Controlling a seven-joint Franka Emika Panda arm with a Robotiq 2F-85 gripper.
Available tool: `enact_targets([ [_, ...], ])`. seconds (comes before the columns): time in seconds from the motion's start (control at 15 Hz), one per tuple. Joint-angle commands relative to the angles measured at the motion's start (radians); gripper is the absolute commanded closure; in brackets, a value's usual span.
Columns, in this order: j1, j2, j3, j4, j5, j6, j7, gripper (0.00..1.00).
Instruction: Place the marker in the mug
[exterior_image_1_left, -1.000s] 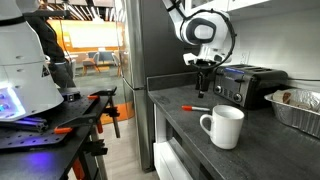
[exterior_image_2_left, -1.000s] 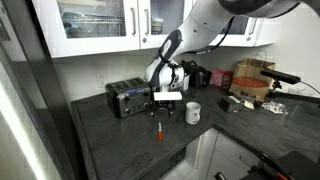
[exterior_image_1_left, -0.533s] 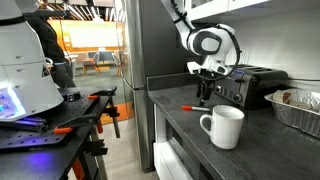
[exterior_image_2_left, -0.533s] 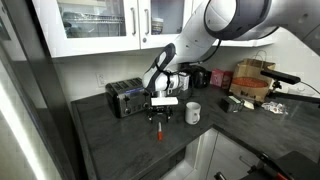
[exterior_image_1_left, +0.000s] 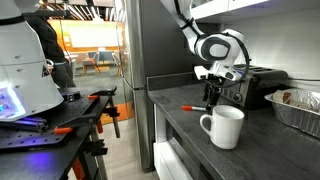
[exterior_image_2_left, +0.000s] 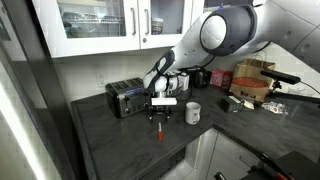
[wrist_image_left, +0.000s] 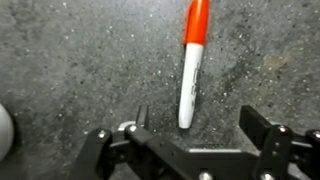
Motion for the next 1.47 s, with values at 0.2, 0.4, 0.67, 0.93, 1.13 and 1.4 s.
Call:
enact_targets([
  [0.2, -0.012, 0.061, 0.015, 0.097, 0.007, -0.066, -0.007, 0.08],
  [0.4, -0.013, 0.078, 0.022, 0.111, 0.009, -0.087, -0.007, 0.11],
  [0.67, -0.012, 0.081, 0.02, 0.114, 0.008, -0.108, 0.0, 0.44],
  [0.93, -0.012, 0.081, 0.016, 0.118, 0.002, -0.114, -0.005, 0.76],
  [1.13, -0.008, 0.079, 0.013, 0.117, -0.007, -0.113, -0.012, 0.98],
  [1.4, 0.008, 0.058, -0.011, 0.09, -0.018, -0.082, 0.026, 0.95],
])
